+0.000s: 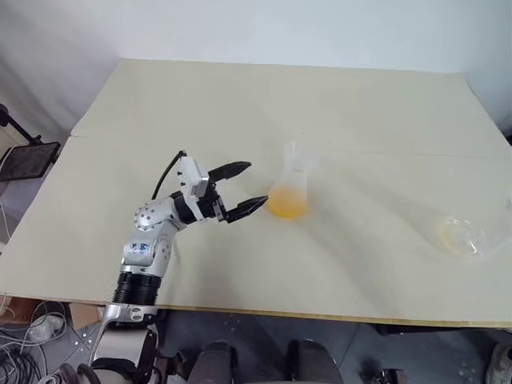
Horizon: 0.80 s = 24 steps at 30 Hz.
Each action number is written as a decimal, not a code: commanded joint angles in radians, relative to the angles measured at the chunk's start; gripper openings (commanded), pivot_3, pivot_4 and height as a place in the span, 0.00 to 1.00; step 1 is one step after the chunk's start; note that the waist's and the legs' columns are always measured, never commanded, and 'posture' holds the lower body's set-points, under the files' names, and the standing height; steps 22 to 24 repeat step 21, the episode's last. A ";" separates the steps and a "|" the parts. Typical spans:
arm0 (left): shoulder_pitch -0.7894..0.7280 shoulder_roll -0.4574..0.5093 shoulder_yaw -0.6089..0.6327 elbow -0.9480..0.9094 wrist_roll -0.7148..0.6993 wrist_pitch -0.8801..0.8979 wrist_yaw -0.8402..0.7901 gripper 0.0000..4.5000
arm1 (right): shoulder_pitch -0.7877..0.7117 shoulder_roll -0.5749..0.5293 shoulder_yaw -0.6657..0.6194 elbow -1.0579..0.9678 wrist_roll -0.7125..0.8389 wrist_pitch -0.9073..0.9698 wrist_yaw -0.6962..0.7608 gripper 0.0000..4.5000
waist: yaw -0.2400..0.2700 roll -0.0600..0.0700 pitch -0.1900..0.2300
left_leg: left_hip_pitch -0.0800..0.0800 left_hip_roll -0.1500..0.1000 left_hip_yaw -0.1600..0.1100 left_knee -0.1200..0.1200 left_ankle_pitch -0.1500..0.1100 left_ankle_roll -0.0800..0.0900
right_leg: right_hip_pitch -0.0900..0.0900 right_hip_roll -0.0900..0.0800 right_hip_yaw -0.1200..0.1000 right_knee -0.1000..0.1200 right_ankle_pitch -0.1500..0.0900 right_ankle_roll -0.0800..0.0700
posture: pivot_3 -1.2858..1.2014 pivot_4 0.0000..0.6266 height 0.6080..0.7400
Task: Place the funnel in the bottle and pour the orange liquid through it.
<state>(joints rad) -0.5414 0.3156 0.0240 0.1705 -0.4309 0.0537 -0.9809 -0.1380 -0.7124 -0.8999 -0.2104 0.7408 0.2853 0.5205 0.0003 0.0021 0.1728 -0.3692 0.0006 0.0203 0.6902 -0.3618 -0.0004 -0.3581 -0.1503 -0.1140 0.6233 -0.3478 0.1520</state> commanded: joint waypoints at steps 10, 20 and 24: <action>0.029 0.200 0.004 -0.002 0.029 0.008 -0.120 1.00 | 0.202 -0.140 0.351 -0.264 0.038 0.023 0.464 0.99 | 0.021 -0.001 0.001 | -0.001 0.000 -0.002 0.000 0.000 0.000 | 0.001 0.000 -0.001 0.000 0.000 0.000 | 0.52 0.24 1.00; 0.175 0.307 0.027 -0.034 0.073 -0.070 -0.149 1.00 | 0.513 -0.068 0.407 -0.169 -0.163 -0.221 0.665 0.99 | 0.024 -0.002 0.001 | 0.000 -0.001 -0.005 0.001 0.000 0.001 | 0.004 -0.001 -0.002 -0.004 0.001 0.001 | 0.52 0.24 1.00; 0.176 0.306 0.029 -0.032 0.076 -0.071 -0.138 1.00 | 0.509 -0.059 0.406 -0.158 -0.167 -0.232 0.658 0.99 | 0.024 -0.002 0.001 | 0.001 0.000 -0.006 0.001 0.001 0.001 | 0.005 0.000 -0.002 -0.004 0.001 0.001 | 0.52 0.24 1.00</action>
